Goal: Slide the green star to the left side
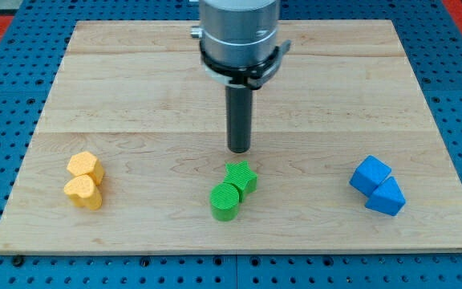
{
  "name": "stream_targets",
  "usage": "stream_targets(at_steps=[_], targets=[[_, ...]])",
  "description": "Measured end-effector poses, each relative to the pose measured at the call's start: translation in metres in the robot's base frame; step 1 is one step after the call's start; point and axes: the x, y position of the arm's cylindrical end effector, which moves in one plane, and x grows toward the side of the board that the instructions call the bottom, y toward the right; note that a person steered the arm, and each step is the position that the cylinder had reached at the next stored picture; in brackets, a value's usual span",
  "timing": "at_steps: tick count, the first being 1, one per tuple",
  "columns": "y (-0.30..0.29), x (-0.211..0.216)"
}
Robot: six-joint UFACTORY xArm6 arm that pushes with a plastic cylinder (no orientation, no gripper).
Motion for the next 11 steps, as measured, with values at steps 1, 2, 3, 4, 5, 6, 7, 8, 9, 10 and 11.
stream_targets(at_steps=[1, 2, 3, 4, 5, 6, 7, 8, 9, 10, 11], targets=[[0.017, -0.007], [0.043, -0.023], [0.05, -0.023], [0.05, -0.023], [0.05, -0.025], [0.056, -0.026], [0.068, -0.013], [0.06, 0.024], [0.045, 0.056], [0.005, 0.057], [-0.05, 0.057]])
